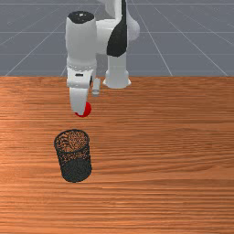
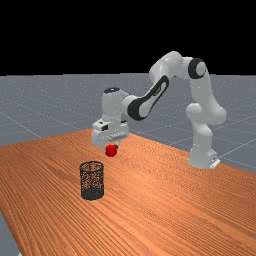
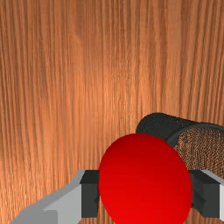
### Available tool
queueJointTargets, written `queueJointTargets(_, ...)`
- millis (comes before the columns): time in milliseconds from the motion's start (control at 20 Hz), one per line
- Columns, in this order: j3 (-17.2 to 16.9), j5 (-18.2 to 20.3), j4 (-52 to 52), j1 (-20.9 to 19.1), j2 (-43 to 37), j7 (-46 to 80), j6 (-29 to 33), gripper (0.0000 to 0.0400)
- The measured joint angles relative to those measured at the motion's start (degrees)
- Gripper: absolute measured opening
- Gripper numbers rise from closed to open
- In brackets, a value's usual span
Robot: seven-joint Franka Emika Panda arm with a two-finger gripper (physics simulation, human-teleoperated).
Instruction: Put the ball into the container
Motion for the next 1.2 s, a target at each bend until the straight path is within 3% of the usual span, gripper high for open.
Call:
queueJointTargets(100,-0.9,0.2,1.3,-1.9,1.0,-2.6,0.0,0.0279)
queueJointTargets(250,-0.5,3.7,4.3,-4.7,2.8,-6.3,-1.8,0.0279)
queueJointTargets(550,0.6,5.4,18.8,-5.2,11.9,-6.7,-7.7,0.0279)
queueJointTargets(700,0.1,4.2,26.4,-4.6,16.2,-5.6,-13.0,0.0279)
queueJointTargets(850,0.2,4.3,29.2,-4.6,17.9,-5.5,-14.3,0.0279)
queueJointTargets(1100,0.3,4.5,26.8,-4.6,17.5,-5.5,-11.4,0.0279)
queueJointTargets(1150,0.3,4.5,26.7,-4.6,17.6,-5.5,-11.2,0.0332)
queueJointTargets(1200,0.3,4.5,26.8,-4.6,17.7,-5.6,-11.3,0.0359)
